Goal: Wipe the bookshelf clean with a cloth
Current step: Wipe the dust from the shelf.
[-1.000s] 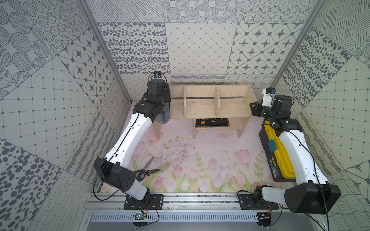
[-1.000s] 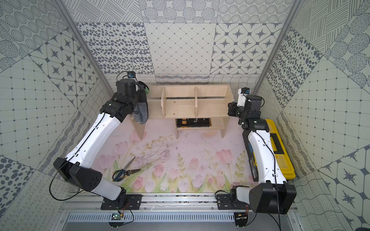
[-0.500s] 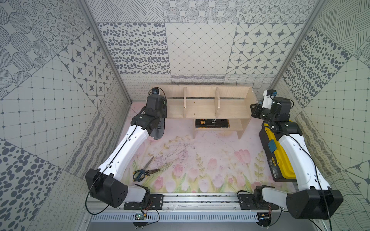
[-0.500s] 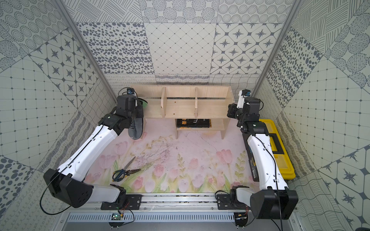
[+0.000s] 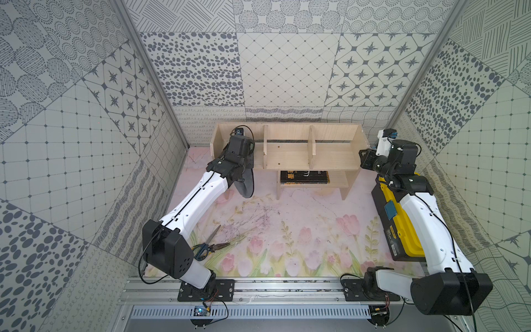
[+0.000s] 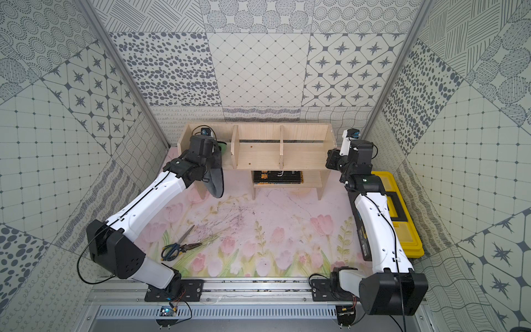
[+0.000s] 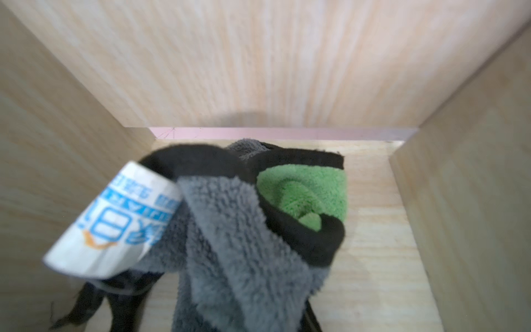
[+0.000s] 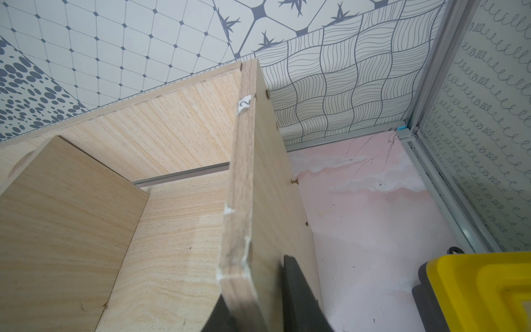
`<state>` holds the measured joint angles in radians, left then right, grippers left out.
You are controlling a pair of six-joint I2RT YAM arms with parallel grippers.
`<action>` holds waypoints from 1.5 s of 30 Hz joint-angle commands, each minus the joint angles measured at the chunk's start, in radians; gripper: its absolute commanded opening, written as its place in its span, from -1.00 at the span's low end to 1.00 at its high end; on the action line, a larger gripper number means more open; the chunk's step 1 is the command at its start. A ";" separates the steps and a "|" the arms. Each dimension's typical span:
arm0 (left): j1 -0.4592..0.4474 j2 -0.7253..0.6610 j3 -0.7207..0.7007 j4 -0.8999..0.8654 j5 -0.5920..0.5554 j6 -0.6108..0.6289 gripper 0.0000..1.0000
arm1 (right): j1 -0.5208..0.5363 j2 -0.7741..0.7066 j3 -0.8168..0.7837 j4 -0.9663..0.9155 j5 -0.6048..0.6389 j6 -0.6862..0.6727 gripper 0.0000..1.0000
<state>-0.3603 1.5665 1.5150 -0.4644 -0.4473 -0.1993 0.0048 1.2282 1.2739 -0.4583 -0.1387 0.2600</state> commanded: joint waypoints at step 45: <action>0.079 0.046 0.237 0.065 0.122 -0.047 -1.00 | 0.084 0.148 0.047 -0.074 0.331 0.224 -1.00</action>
<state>-0.2840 1.4902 1.5482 -0.4633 -0.3798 -0.1909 0.0845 1.2739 1.2934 -0.4316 0.0933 0.3088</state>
